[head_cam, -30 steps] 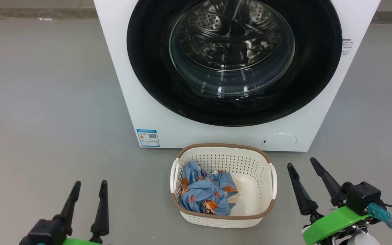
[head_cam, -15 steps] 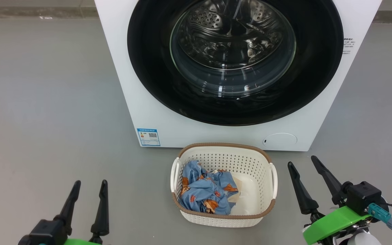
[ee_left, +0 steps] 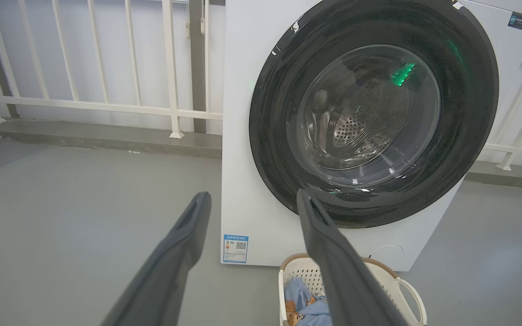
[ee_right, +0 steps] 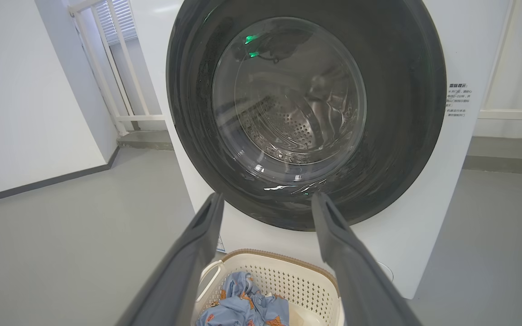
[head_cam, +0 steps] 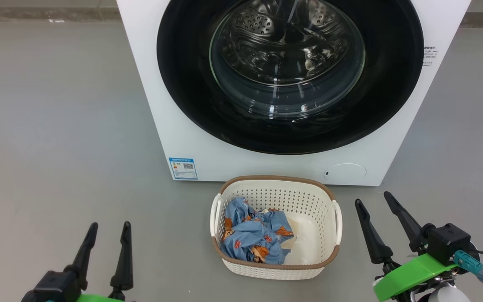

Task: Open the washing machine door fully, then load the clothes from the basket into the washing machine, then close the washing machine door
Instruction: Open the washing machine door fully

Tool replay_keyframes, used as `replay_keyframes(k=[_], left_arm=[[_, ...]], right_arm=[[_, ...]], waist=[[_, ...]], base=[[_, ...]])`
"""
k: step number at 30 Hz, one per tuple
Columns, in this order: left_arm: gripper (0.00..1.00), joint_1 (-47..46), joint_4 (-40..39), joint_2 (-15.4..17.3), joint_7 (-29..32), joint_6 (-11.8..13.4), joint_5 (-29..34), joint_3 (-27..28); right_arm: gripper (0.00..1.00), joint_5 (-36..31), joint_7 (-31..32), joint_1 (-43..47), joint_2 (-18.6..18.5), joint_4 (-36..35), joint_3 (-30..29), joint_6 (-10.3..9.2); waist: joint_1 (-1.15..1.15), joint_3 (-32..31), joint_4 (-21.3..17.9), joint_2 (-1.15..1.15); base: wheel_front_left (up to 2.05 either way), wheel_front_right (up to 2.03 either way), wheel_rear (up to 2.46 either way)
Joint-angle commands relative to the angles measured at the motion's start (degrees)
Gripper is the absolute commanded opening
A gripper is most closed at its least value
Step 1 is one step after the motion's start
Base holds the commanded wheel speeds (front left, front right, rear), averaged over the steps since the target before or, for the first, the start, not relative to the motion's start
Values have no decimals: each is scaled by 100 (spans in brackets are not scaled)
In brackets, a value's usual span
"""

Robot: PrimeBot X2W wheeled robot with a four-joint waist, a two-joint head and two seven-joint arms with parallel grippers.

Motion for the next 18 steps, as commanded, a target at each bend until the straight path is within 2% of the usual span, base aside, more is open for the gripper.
replay_keyframes(k=[1,18], left_arm=[[100,-180,-146,103,-54,-3,18,201],[100,-179,-167,103,-54,21,96,226]], right_arm=[[100,-27,-70,-225,-20,-169,86,-6],[100,-6,-70,-240,-21,-154,91,-6]], waist=[[0,3,-1,0],[0,20,-12,0]], base=[[0,0,0],[0,0,0]])
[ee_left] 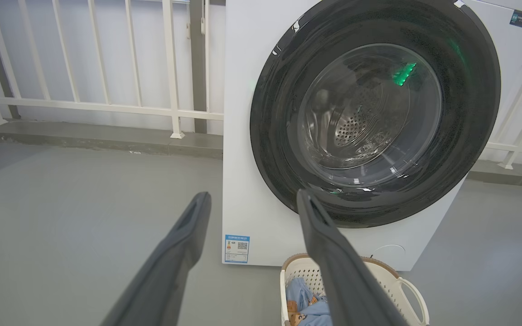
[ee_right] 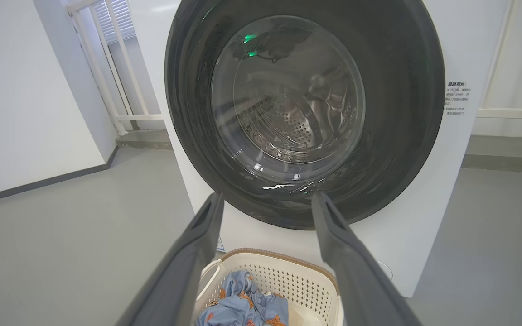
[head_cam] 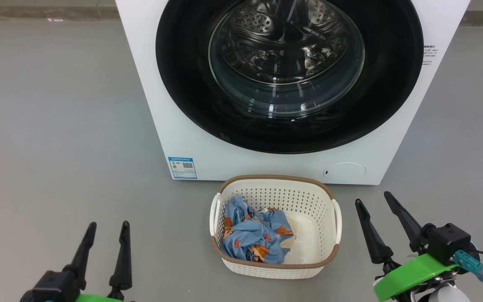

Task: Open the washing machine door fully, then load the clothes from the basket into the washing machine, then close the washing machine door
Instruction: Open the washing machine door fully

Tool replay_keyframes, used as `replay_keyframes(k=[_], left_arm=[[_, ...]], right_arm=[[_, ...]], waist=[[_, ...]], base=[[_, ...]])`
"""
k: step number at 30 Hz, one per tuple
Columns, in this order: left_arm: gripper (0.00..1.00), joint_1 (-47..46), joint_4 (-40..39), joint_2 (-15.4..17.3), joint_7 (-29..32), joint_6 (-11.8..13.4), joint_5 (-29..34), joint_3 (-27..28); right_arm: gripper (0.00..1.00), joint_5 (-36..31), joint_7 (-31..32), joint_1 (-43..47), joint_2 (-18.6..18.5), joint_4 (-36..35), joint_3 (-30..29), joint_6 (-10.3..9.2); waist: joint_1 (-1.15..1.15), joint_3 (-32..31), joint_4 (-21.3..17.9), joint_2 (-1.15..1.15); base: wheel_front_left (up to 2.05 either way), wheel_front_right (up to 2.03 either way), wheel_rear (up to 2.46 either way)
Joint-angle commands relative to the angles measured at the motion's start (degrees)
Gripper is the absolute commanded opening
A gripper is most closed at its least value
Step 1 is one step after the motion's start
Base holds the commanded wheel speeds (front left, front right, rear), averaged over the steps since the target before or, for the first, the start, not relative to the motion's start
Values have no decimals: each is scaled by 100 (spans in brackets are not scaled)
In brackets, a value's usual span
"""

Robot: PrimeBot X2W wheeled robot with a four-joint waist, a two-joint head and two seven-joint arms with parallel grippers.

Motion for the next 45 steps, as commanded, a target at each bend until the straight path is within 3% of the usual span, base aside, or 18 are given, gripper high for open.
replay_keyframes(k=[1,22,45], left_arm=[[100,-179,-154,103,-54,20,64,195],[100,-187,-61,103,-54,71,200,164],[100,-222,-93,103,-54,45,45,129]], right_arm=[[100,-7,-70,-241,-22,-154,98,-6],[100,-11,-70,-239,-24,-152,98,-6],[100,-3,-70,-278,-27,-126,70,-6]], waist=[[0,3,1,0],[0,18,-4,0],[0,34,-19,0]], base=[[0,0,0],[10,11,-21],[104,104,-208]])
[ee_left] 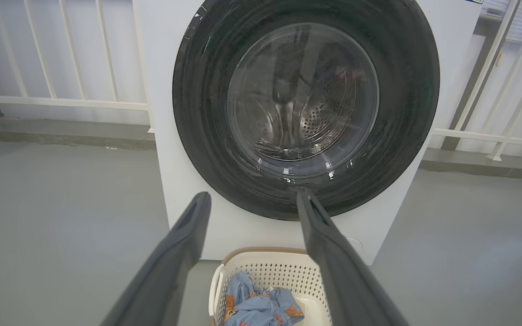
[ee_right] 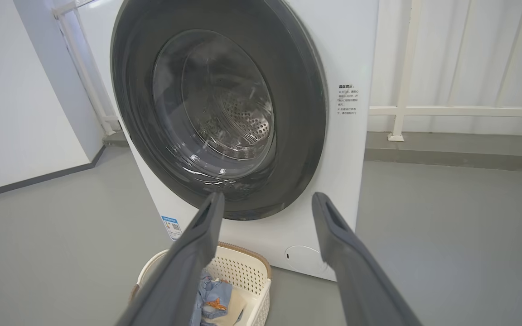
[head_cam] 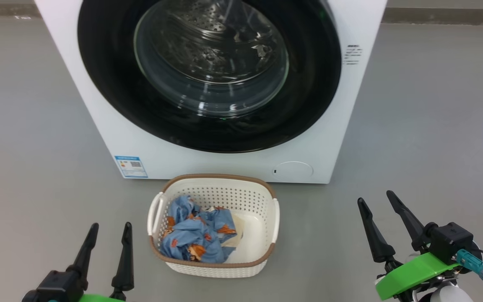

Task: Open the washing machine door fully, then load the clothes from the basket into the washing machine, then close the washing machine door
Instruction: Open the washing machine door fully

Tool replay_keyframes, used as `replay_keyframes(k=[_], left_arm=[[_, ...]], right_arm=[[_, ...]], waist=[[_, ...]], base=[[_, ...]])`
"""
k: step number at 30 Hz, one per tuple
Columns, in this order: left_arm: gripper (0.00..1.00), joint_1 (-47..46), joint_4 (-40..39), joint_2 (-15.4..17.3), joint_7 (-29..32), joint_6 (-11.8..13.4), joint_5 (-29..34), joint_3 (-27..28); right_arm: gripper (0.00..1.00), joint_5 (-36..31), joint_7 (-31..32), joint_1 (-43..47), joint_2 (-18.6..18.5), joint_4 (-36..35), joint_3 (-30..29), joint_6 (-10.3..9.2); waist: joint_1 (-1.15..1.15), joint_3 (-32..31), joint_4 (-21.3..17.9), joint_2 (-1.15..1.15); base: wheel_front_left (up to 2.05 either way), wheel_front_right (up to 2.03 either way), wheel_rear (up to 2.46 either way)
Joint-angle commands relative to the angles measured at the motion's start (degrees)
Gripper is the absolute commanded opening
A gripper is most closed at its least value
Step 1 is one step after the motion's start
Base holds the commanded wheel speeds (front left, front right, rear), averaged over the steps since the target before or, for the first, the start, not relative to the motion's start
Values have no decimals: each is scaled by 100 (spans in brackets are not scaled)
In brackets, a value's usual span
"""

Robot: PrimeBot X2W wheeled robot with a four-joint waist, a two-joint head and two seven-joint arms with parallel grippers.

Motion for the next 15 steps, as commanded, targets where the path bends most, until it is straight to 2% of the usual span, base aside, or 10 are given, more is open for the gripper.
replay_keyframes(k=[1,7,15], left_arm=[[100,-209,-139,94,-54,-7,-14,181],[100,-193,-118,94,-54,-20,2,158],[100,-179,-110,94,-54,-34,21,144]], right_arm=[[100,-4,-70,-267,-21,-135,108,-6],[100,-3,-70,-257,-26,-126,120,-6],[100,18,-70,-250,-34,-118,161,-6]], waist=[[0,-2,2,0],[0,-29,13,0],[0,-59,7,0]], base=[[66,66,-131],[38,38,-76],[2,2,-3]])
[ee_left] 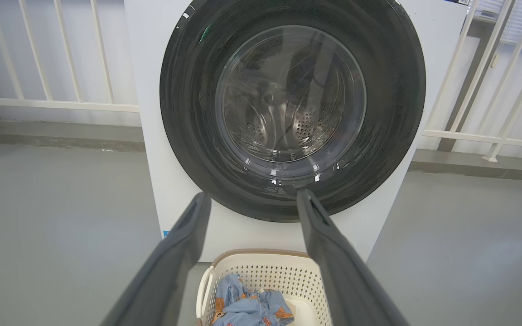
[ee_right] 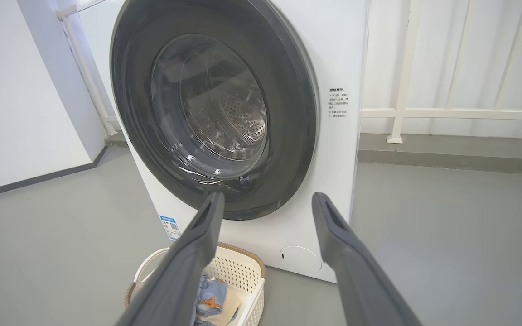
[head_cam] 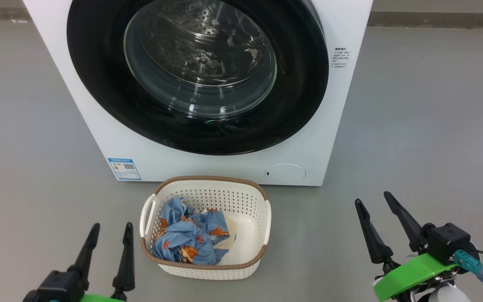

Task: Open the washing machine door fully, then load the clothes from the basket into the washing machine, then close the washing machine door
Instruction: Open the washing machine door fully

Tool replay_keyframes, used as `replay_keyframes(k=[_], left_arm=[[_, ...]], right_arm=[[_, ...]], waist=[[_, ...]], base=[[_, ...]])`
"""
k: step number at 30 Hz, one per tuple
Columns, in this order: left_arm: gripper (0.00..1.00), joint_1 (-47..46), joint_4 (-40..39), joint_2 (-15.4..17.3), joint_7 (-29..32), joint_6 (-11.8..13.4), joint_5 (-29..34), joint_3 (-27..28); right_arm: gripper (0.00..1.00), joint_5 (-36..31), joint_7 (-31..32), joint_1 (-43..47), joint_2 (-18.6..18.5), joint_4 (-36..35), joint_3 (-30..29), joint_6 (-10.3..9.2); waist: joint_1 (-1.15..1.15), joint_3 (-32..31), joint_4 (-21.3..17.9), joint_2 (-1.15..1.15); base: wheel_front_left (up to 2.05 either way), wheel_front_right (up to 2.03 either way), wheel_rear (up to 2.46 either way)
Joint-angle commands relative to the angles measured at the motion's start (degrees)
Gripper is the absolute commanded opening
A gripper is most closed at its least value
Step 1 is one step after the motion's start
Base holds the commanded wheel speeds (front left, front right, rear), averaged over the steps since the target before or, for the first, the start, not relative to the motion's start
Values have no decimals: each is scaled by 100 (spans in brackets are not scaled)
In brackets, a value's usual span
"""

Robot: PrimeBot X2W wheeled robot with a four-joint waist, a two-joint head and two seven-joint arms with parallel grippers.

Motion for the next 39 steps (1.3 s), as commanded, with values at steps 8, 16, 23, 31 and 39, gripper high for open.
replay_keyframes(k=[8,16,23,31,39], left_arm=[[100,-180,-93,92,-54,-34,43,153],[100,-173,-95,92,-54,-30,56,144],[100,-169,-106,92,-54,-30,46,145],[100,-184,-117,92,-54,-32,53,152],[100,-198,-112,92,-54,-35,59,153]], right_arm=[[100,18,-70,-244,-55,-111,129,-6],[100,23,-70,-229,-68,-114,141,-6],[100,16,-70,-230,-63,-108,110,-6],[100,23,-70,-246,-54,-87,49,-6],[100,10,-70,-241,-59,-63,11,-6]], waist=[[0,-2,7,0],[0,-7,23,0],[0,-1,26,0],[0,28,22,0],[0,56,23,0]], base=[[0,0,0],[0,0,0],[0,0,0],[0,0,0],[0,0,0]])
